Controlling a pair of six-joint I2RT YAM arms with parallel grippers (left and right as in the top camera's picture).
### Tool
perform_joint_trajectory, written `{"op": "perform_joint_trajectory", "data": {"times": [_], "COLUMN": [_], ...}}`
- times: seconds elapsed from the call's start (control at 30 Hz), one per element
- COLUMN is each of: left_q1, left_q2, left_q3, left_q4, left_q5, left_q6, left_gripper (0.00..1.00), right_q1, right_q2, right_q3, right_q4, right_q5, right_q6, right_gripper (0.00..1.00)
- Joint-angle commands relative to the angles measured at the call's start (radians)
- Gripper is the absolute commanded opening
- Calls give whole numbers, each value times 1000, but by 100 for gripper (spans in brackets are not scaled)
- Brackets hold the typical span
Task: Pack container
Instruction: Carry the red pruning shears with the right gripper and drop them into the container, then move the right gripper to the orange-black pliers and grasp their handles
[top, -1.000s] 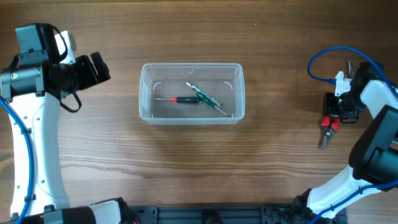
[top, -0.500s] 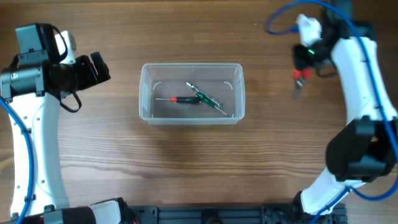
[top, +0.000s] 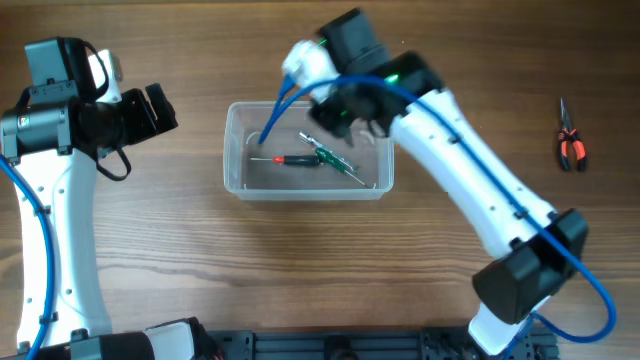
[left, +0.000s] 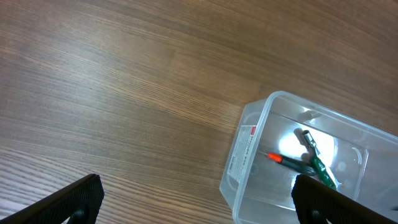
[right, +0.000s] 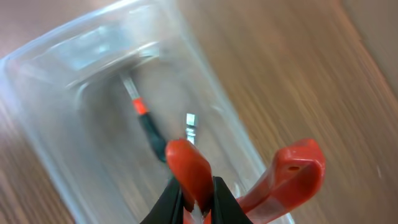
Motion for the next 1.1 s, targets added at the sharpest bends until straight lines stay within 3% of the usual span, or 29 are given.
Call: {"op": "perform_joint_trajectory", "data": {"times": [0.0,0.33,0.47,0.5,0.57,0.63,0.67,0.7,0.83,1.07], "left_q1": [-3,-3,-3,-3,-3,-3,-3,-3,-3,-3], "left_q2": [6,6,6,6,6,6,6,6,6,6], "left_q3": [2,2,2,2,2,2,2,2,2,2], "left_q4": [0,0,0,0,1,1,2,4,7,7], "left_q5": [19,19,19,19,19,19,19,19,19,19], "left_q6": [6,6,6,6,6,6,6,6,6,6], "left_gripper": [100,100,100,100,100,100,100,100,100,100], "right_q1": [48,55,55,55,55,55,55,55,34,-153], "right_q2": [113,312,309,306,294,270,243,222,101,-121], "right_q3": [-1,-2,-2,-2,0,0,3,6,23,23], "right_q4": [-9,-36,-40,-43,-46,-46,-47,-47,-37,8], "right_q5": [-35,-61,-79,-80,-77,-62,-35,-10,45,136], "right_q6": [-242,-318,-305,-298,-266,-235,-205,-193,-169,137], "right_gripper": [4,5,10,15,41,55,93,100,100,100]}}
